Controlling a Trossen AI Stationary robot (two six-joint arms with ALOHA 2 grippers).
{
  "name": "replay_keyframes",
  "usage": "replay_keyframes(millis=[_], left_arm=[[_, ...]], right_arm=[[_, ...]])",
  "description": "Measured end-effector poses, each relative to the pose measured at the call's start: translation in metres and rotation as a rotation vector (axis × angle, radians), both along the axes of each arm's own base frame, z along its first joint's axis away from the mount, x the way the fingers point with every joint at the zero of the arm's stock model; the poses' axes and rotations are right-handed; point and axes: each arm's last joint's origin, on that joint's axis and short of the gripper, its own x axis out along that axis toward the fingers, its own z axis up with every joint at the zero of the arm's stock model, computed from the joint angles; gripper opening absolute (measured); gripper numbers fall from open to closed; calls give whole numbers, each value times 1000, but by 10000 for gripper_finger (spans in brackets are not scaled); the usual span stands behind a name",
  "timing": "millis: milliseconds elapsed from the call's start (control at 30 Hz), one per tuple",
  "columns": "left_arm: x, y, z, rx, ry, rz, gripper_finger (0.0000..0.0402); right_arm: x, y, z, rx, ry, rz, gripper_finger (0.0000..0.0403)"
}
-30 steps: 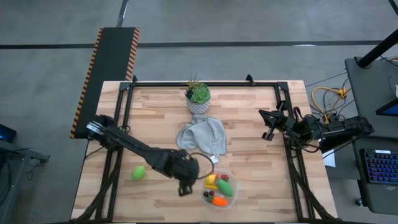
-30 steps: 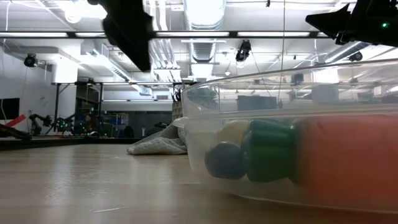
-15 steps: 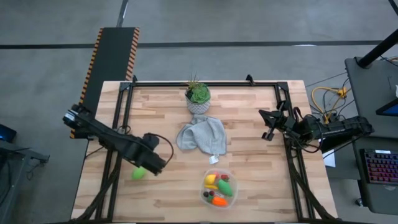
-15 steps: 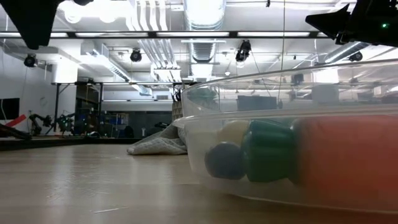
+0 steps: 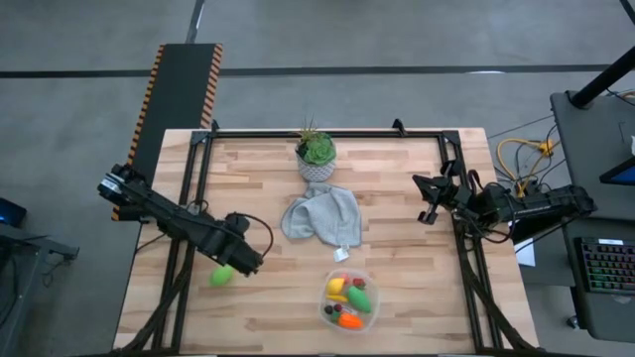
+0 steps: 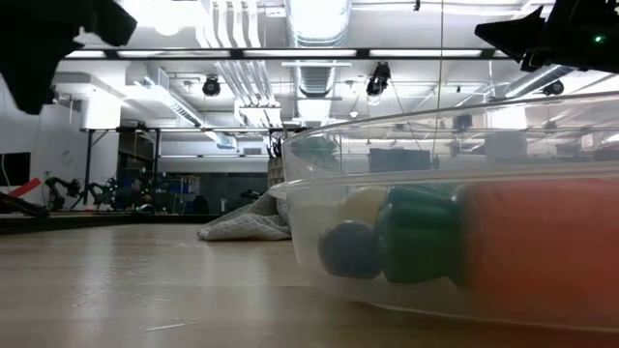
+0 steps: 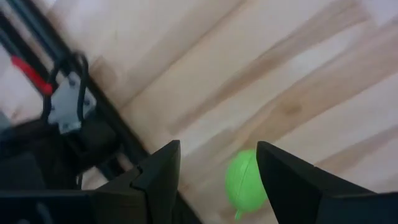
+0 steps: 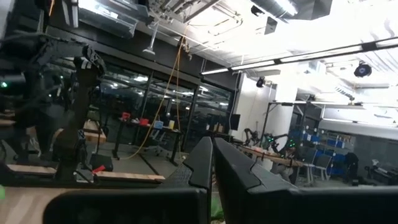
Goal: Pick and placing Produce into tupperware
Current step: Put the cabbage into the transparent bin
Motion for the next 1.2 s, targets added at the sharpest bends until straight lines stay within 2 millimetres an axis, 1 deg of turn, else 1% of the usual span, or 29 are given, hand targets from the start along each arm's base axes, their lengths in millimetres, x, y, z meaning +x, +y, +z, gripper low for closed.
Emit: replay_keyframes(millis=[100, 200, 300, 400, 533, 600, 700, 800, 933, 1067, 1200], left_arm=[[-4, 3, -5, -68, 62, 47, 202], [-8, 4, -7, -181, 128, 89, 225], [-7, 3, -7, -196, 124, 86, 265], [-5, 2, -8, -200, 114, 70, 314], [-4, -3, -13, -212, 146, 61, 380], [-3, -8, -17, -212, 162, 53, 394], [1, -15, -23, -237, 187, 53, 381], [5, -26, -31, -282, 200, 17, 363], [10, -40, -39, -336, 184, 0, 355], [10, -46, -44, -319, 174, -28, 354], [5, -45, -51, -295, 199, -30, 354]], right_arm=[[1, 0, -1, 6, 14, 3, 9], [2, 0, -4, 3, 39, 3, 9], [2, 0, -4, -8, 48, -2, 9], [2, 0, -4, -9, 48, -2, 9], [2, 0, -4, -10, 49, -3, 9], [2, 0, -4, -10, 48, -3, 9], [2, 0, -4, -10, 48, -3, 9], [2, 0, -4, -1, 45, 1, 9], [2, 0, -4, 5, 43, 4, 9], [2, 0, -4, 9, 42, 6, 9], [2, 0, -4, 31, 33, 16, 9]])
